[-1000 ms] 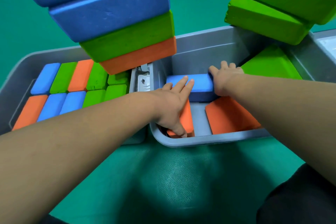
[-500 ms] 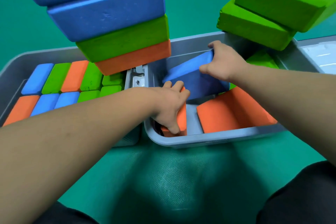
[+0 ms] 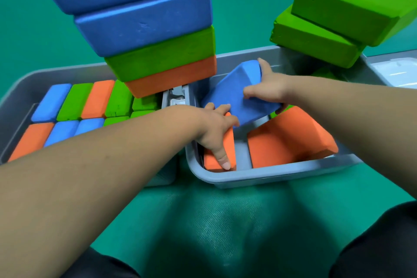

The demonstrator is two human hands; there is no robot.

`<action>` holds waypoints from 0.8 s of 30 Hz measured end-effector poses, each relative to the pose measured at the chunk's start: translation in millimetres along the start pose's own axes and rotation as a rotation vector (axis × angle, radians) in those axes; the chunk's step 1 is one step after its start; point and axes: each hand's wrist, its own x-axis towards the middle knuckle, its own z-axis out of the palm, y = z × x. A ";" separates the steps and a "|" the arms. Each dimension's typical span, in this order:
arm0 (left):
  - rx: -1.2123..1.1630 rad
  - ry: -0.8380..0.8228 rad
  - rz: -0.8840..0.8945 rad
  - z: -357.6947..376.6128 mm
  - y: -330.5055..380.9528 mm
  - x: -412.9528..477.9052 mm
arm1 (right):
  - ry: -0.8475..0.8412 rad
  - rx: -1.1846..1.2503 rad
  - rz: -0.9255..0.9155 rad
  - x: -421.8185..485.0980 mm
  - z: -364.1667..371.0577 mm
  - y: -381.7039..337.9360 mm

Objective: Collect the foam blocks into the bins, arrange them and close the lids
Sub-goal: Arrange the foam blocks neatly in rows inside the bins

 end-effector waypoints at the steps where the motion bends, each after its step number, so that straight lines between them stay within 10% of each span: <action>1: 0.000 0.001 -0.001 0.5 -0.3 0.2 | -0.003 -0.026 -0.010 -1.3 -0.7 1.4; 8: -0.001 0.094 -0.052 -3.8 5.6 -7.4 | 0.355 0.224 0.018 -7.9 -14.2 -27.1; 24: -0.222 0.248 -0.238 -11.2 2.3 -19.8 | -0.030 0.127 -0.098 -5.4 8.0 -49.6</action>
